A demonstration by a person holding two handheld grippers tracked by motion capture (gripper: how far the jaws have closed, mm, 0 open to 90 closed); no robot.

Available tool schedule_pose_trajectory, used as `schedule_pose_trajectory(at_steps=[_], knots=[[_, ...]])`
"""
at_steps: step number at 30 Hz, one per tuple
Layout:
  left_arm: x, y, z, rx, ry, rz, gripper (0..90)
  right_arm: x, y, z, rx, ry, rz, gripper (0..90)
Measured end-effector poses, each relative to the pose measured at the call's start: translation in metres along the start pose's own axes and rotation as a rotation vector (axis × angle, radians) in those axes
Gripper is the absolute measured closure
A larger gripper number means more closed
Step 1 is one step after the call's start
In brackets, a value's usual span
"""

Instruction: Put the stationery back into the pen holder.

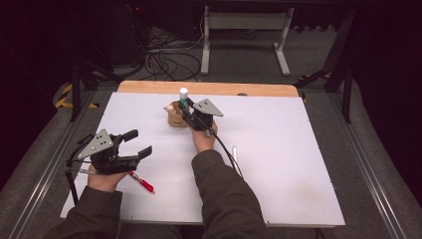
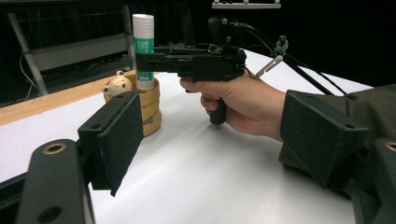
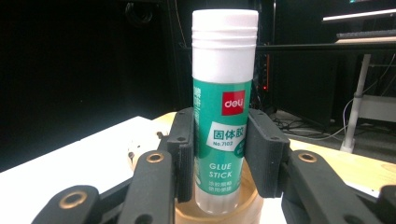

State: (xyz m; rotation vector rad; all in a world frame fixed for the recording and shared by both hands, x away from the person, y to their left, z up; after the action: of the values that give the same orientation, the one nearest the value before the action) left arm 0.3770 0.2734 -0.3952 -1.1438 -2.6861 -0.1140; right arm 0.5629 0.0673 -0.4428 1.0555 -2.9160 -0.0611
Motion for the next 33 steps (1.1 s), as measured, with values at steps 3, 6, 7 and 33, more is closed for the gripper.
schedule_pose_trajectory(at_steps=[3, 6, 7, 33], knots=[[0.0, 0.0, 0.0, -0.002, 0.0, 0.0, 22.5, -0.001, 0.0, 0.001, 0.001, 0.005, 0.0, 65.9], [0.0, 0.0, 0.0, 0.003, 0.0, 0.002, 22.5, -0.001, 0.0, 0.003, 0.003, 0.013, 0.002, 65.8], [0.0, 0.0, 0.0, -0.002, 0.002, 0.002, 22.5, -0.001, 0.001, 0.004, 0.003, 0.022, 0.0, 65.9], [-0.002, 0.001, 0.002, 0.005, 0.01, 0.009, 22.5, -0.003, 0.001, 0.012, 0.02, 0.065, 0.007, 65.1]])
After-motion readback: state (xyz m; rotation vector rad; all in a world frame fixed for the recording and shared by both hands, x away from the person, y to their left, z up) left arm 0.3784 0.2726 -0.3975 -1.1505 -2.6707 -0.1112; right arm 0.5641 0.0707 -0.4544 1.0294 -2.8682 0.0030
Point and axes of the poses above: each handheld gripper's, and its own axes: x roughly backward along the jaws, z roughly out of its underside, y roughly to its left, the point moved 4 cm from there along -x, roughly forward along the jaws
